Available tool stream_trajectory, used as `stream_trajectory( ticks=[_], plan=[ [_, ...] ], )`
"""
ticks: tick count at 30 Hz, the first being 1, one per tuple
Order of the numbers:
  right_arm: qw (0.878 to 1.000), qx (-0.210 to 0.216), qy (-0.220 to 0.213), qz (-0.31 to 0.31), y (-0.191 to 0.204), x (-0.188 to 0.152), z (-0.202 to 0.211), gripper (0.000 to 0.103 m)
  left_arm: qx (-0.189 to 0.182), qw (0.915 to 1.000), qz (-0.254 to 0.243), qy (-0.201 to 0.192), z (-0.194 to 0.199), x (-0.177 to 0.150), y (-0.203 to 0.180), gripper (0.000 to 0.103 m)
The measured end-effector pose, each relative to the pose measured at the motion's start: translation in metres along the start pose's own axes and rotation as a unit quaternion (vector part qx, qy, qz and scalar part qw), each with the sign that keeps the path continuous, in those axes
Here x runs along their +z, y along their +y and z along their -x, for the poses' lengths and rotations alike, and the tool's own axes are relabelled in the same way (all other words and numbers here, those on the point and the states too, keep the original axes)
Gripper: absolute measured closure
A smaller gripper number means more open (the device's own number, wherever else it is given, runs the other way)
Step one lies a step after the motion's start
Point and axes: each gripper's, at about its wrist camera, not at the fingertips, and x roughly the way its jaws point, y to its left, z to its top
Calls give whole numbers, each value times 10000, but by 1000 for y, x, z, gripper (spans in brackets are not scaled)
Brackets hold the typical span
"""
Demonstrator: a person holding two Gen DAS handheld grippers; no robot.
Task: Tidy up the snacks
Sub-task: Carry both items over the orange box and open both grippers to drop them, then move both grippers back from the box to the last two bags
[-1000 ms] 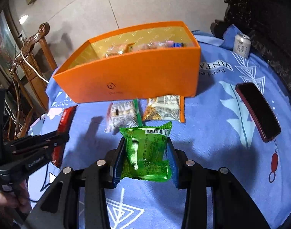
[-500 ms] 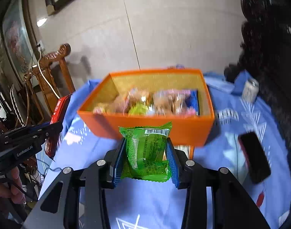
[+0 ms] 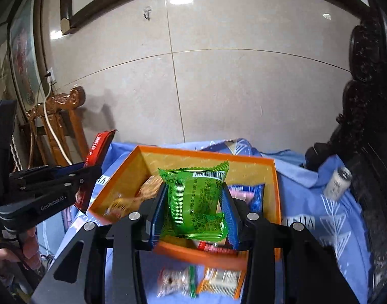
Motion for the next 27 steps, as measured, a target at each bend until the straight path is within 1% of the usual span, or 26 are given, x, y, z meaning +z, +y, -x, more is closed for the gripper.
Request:
stream_trajectory(
  ticks=[2,3,4,5,6,7,8,12,15,20,23,27],
  plan=[
    [10000,-9,26,26,-3,6,-14,62,17,10000,-41,84,-14,6,-1,79],
    [10000,9,47,43,-2,8,-19,60,34,9998,-77,185,-24,10,-2,75],
    [9999,-15,100,74,-3,9,-26,55,90,9996,-95,244,-30,12,-3,64],
    [9999,-49,144,81,-3,11,-31,45,217,9993,-80,288,-35,14,-3,28],
    [9998,-122,150,54,-3,12,-32,22,399,9990,7,220,-35,15,-2,5],
    [9998,-197,73,-30,-5,12,-31,13,543,9985,109,28,-31,16,-1,4],
    [9999,-149,55,-65,-5,11,-30,13,548,9984,142,-35,-29,17,0,4],
    [9998,-115,91,-124,-5,5,-27,13,467,9986,260,54,-29,16,3,4],
    [9998,-87,112,-150,-3,-1,-21,13,477,9986,226,97,-26,13,1,4],
    [9998,-68,87,-182,0,-8,-6,13,433,9988,217,38,-12,9,-4,4],
    [9996,-77,32,-253,-1,-15,9,13,419,9990,166,19,-1,3,-8,4],
    [9996,-67,-31,-262,-4,-33,33,13,351,9991,205,102,12,-16,-10,4]
  ],
)
